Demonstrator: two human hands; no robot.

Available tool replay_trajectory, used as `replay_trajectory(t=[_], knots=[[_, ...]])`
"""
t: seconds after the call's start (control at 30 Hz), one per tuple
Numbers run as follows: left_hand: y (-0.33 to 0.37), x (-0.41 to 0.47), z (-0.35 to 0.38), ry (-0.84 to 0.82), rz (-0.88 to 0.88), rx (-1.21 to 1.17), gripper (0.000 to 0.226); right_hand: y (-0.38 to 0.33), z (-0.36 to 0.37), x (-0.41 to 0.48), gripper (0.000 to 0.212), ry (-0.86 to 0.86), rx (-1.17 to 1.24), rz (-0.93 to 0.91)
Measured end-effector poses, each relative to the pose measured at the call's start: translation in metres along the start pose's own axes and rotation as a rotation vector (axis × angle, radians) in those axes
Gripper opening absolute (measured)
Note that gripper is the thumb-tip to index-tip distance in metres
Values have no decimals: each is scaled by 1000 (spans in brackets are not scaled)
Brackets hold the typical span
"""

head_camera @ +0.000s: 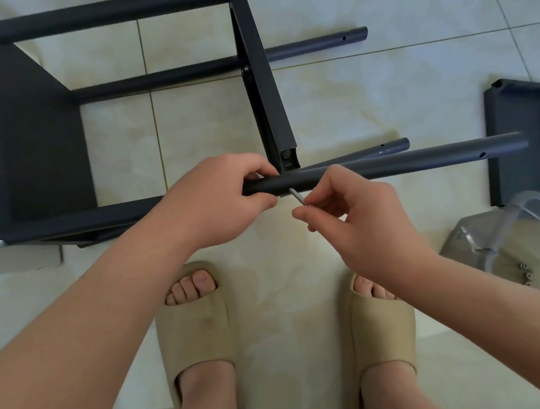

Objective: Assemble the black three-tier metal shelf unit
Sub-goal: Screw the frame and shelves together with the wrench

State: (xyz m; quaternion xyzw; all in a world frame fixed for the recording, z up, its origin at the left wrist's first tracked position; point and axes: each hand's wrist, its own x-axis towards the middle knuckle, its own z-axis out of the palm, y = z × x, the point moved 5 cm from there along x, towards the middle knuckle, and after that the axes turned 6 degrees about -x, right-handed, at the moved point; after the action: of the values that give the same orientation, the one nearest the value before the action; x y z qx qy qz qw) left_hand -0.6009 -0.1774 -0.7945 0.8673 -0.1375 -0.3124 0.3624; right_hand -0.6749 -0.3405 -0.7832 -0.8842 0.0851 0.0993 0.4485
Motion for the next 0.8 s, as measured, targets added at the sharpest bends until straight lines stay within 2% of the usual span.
replay_trajectory(t=[0.33, 0.5, 0.67, 0.8], knots=[[5, 0, -4, -83, -10, -55, 20, -2, 7, 5, 6, -15, -13, 32], [7, 1, -4, -123, -15, -52, 22, -3, 6, 2, 8, -13, 13, 59], [7, 2, -4, -145, -38, -51, 22, -1, 9, 1, 14, 4, 240, 225], [8, 2, -5, -158, -49, -63, 22, -3, 10, 0, 14, 15, 331, 291]])
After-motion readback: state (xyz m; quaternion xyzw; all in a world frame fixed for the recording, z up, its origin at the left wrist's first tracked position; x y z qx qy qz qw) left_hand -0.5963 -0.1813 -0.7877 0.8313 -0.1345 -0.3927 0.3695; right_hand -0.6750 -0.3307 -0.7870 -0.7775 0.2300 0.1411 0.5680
